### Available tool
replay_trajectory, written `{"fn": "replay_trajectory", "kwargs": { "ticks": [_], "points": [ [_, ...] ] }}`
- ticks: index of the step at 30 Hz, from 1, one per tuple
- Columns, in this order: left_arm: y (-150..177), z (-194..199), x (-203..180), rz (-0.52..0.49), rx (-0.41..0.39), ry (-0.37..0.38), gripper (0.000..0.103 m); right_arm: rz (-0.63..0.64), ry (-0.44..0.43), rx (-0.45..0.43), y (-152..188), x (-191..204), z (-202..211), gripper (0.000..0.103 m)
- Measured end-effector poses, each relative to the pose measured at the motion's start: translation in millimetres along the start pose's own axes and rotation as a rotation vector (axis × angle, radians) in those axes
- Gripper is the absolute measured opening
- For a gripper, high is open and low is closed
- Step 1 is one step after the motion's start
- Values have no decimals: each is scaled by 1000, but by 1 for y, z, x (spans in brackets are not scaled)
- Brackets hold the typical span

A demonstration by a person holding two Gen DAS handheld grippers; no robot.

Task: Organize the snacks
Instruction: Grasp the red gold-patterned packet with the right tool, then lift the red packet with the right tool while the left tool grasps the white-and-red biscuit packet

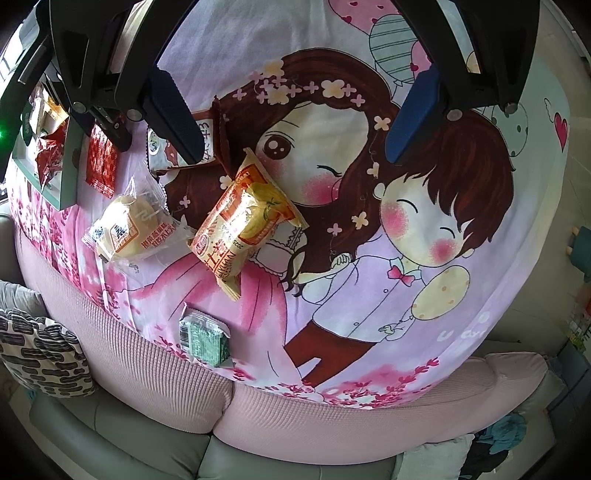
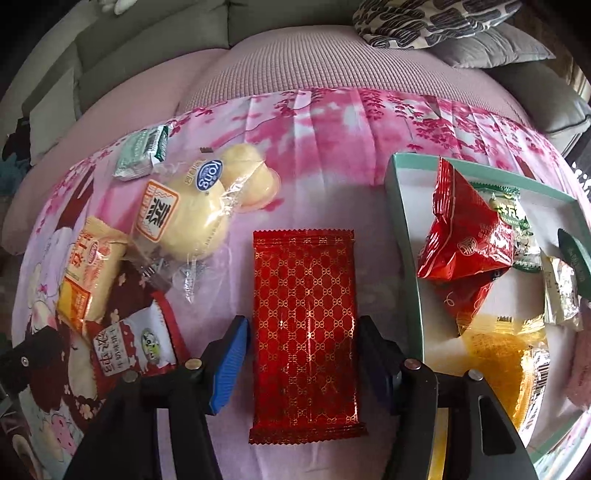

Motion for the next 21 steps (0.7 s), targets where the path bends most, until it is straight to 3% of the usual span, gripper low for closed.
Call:
{"fn": "replay_trajectory", "kwargs": {
  "ticks": [5,13,21],
  "points": [
    [-3,2,-7,-29,-12,7,98,8,12,-18,3,-1,2,52],
    [-6,-4,-26,-98,-10,6,98,-13,-29,9,18,-13,16,48],
    [-13,-19,-17,-39,-10,-44,98,-37,-75,41,50,-16,30,47]
  ]
}}
Point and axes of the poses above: each gripper's, at about its wrist camera, not at the fingertips, and z roughly against the way its jaws point, x to its left, y to its underside, the point moved 8 cm from there along -z, roughly the way its jaws point
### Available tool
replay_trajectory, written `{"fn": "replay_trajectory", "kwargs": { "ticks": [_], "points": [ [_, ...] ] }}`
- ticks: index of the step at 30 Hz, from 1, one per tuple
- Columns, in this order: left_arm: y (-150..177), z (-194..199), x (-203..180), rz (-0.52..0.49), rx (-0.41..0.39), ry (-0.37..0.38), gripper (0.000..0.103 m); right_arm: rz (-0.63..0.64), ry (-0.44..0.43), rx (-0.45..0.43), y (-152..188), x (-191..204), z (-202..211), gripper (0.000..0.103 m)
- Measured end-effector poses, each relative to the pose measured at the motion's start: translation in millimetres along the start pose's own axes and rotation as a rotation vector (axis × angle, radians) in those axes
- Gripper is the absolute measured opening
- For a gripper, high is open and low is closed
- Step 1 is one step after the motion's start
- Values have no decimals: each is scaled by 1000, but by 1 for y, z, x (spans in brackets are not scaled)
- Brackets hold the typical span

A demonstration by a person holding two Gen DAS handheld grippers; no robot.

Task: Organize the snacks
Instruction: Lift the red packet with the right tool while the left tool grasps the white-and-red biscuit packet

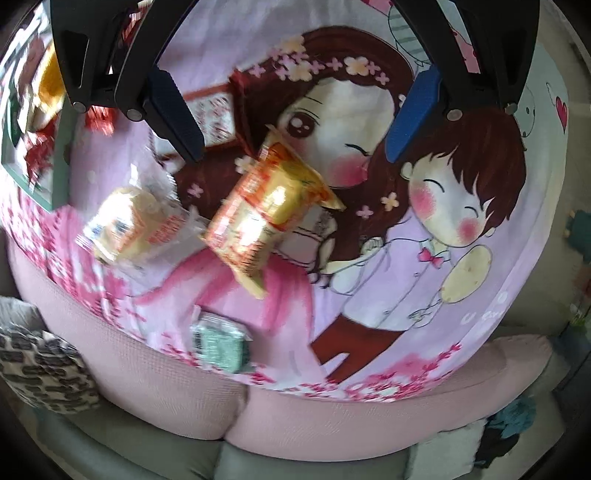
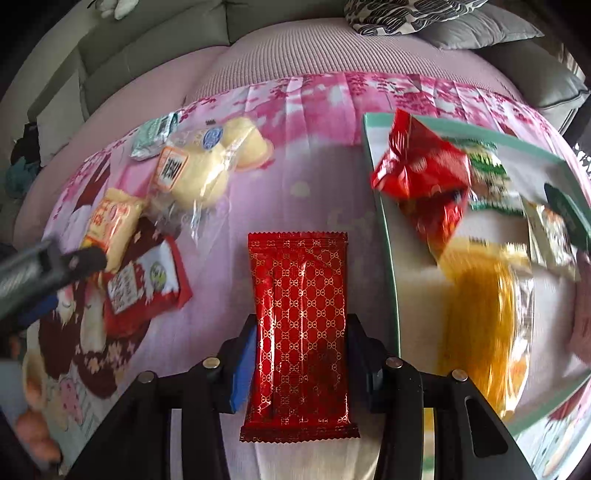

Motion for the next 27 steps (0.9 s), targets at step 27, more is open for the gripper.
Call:
{"fn": "replay_trajectory", "kwargs": {
  "ticks": [27],
  "points": [
    [47,-3,3,28,128,70,98,-13,-44,35,12,-6,6,48]
  ]
}}
Point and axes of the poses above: each gripper's, at about its wrist camera, not at the fingertips, and z roughly against the way its jaws point, x to its left, y to its underside, the point moved 8 cm from there along -z, roughly the way its jaws point
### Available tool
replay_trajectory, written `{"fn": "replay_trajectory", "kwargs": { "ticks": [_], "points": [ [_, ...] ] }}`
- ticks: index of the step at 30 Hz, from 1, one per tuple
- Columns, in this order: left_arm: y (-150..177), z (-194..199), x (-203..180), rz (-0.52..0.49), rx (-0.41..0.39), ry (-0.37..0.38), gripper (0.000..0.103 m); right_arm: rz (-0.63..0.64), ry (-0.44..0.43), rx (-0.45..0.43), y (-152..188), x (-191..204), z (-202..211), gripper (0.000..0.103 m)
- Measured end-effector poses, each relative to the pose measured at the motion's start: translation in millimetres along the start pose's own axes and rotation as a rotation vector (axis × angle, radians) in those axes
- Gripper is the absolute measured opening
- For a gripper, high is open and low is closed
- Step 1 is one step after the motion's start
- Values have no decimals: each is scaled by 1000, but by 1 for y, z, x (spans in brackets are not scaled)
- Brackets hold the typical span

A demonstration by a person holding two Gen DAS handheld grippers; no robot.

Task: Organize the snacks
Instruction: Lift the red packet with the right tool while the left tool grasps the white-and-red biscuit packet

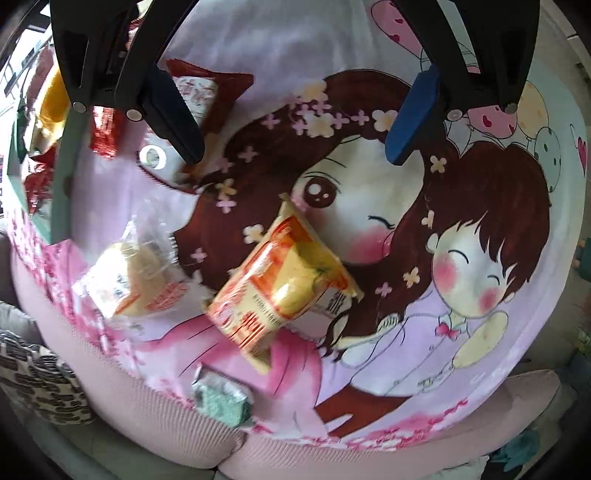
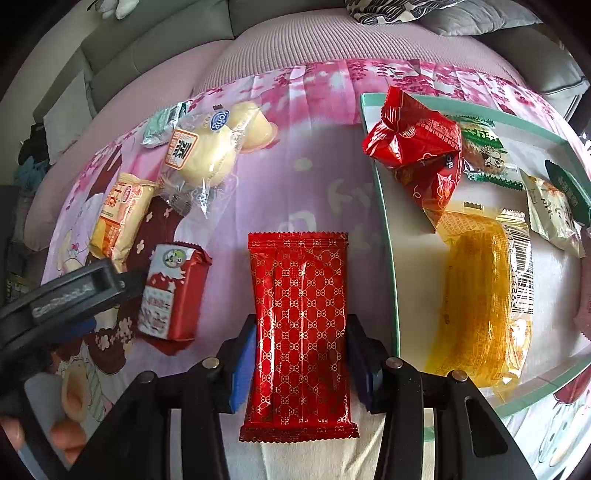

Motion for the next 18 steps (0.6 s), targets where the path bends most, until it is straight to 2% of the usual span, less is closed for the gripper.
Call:
{"fn": "replay_trajectory", "kwargs": {
  "ticks": [6,14,18],
  "points": [
    [1,16,-22,-49,-26,59,98,0,1,3,0,0,-1,48],
    [3,14,-54,-135,-15,93,98,4,4,4,0,0,-3,48],
    [8,4,-75,-160,15,99,98,7,8,4,0,0,-4,48]
  ]
}}
Point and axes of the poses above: each gripper's, at about its wrist camera, not at the fingertips, and z roughly against the way its jaws point, x to its left, y to its underside, the point moved 8 cm from there along -z, roughly the way its jaws point
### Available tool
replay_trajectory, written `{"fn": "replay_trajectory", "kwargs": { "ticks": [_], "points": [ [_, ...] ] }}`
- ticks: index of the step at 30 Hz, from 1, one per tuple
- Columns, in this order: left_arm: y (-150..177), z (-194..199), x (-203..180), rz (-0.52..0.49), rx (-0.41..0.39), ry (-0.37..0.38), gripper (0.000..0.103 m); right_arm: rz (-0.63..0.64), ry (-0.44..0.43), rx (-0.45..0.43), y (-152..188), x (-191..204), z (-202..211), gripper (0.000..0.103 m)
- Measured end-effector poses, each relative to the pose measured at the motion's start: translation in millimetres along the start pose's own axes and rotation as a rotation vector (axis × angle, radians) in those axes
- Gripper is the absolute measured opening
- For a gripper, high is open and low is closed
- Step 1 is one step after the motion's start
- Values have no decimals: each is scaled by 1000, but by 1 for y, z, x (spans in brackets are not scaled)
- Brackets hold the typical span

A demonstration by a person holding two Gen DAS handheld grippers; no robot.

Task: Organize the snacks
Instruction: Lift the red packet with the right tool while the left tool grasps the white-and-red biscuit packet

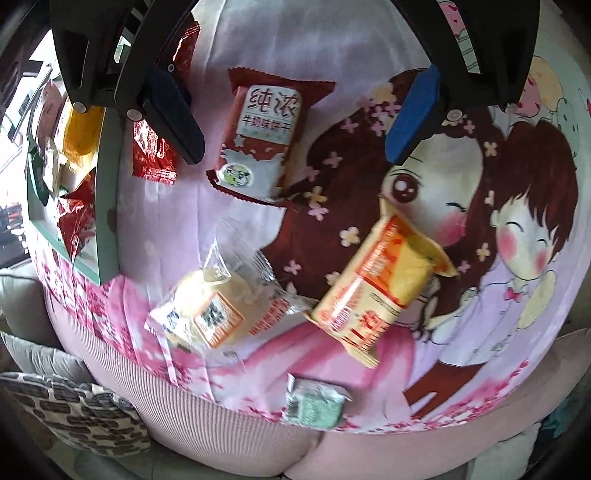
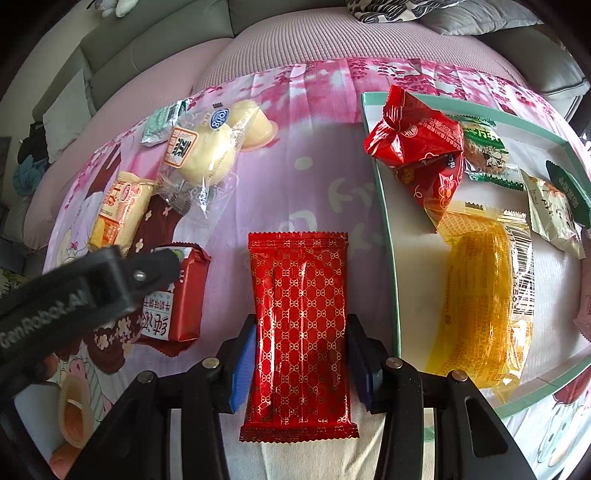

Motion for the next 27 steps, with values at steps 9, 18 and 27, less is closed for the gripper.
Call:
{"fn": "replay_trajectory", "kwargs": {
  "ticks": [9,18,27],
  "points": [
    [0,-20,-16,-14,28,-48,98,5,2,4,0,2,-2,48],
    [-16,-30,4,50,15,-93,98,-1,-7,7,0,0,-1,48],
    [-16,-41,17,62,21,-68,84,-5,-8,9,0,-1,1,48]
  ]
}}
Point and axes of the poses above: each gripper's, at about its wrist camera, not at the fingertips, and z roughly against the way its jaws point, x to its left, y to its underside, the point moved 8 cm from there along -z, roughly the way its jaws point
